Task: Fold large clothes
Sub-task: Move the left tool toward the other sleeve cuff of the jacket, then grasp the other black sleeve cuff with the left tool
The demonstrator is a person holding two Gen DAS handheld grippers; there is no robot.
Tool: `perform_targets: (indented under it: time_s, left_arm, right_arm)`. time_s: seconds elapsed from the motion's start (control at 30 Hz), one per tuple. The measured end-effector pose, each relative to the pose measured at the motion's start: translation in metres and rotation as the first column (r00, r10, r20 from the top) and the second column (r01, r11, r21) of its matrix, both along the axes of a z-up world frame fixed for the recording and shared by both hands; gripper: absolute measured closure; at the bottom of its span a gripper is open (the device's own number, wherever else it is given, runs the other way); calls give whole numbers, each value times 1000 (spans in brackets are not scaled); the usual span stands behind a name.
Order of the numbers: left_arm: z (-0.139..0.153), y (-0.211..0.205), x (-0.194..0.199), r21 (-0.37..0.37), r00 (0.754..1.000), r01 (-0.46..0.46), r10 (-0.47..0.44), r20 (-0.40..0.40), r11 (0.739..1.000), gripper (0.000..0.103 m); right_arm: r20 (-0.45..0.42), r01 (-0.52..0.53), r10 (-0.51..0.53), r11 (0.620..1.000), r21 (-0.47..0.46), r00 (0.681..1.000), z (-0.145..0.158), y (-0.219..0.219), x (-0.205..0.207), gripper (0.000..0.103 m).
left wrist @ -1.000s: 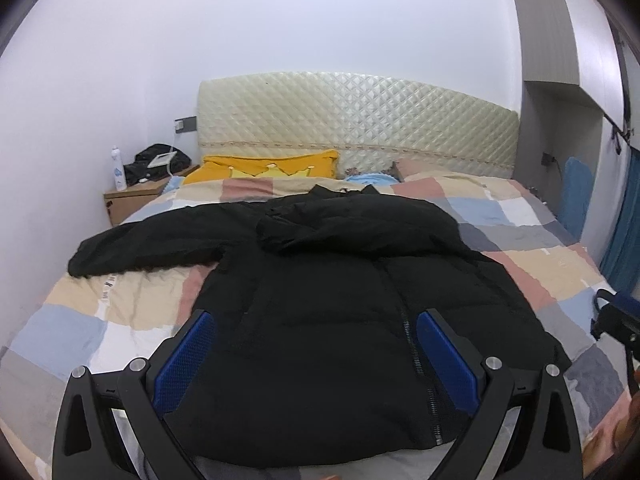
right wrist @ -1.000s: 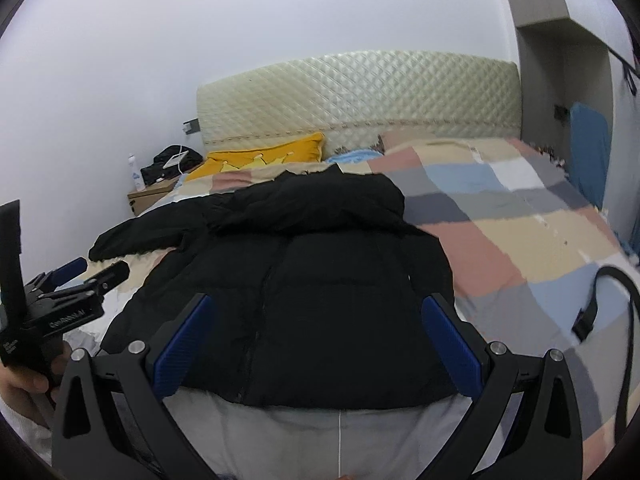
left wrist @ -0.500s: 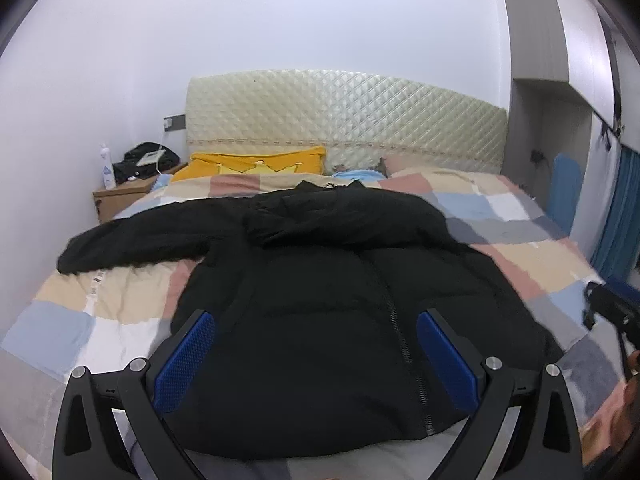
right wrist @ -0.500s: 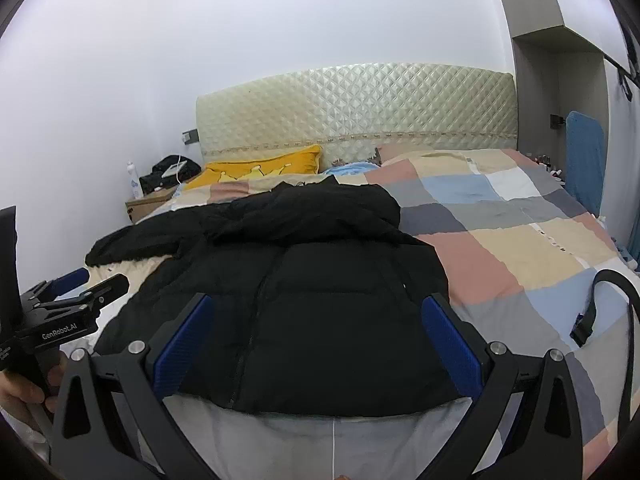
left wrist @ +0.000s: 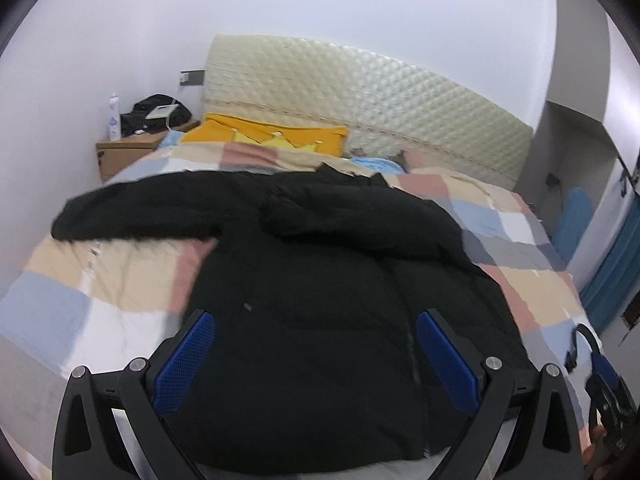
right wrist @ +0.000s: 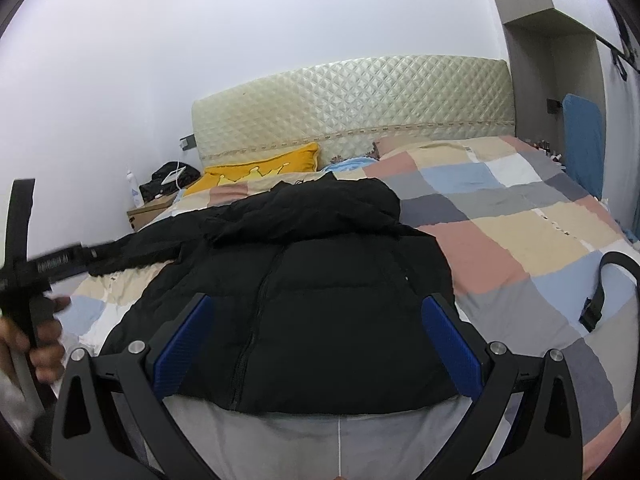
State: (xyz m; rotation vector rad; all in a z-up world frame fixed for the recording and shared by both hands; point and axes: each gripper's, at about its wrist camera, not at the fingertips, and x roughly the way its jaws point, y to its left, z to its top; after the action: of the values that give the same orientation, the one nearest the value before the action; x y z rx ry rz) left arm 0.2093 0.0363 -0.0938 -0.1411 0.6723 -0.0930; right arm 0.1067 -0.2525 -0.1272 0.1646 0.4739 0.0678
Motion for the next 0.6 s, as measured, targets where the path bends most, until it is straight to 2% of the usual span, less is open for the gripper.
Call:
perform_targets:
  time_s: [0.07,0.23,0.3,0.37,0.5,0.6]
  left_arm:
    - [8,16,10,18,1000,-19,20,-1,1000,1]
    - [27,65,37,132,997,-75,73,20,988,1]
    - [31,93,50,137,995,-98,96,16,986,1]
    - [31,124,64,111,993,-120,121,3,986,1]
    - [13,189,100,-57,996,-67,63,-67,996,1]
    - [-3,235,124,-81,988,-138,131,-85,987,1]
  right_arm:
    - [6,8,-8,1000,2,1000,0,-2,-1,0]
    - [-12,15,-15,1000,2,1000,-5,-1,5,0]
    - [-19,16,-17,1000,-14,1000,-6,2,7,0]
    - [-23,17,-18,1000,-22,1000,-7,4,9,0]
    - [-49,23,-24,1000,-20,998,-11,5,13,0]
    - [-73,31,-34,999,-38,997,-15,9,19,0]
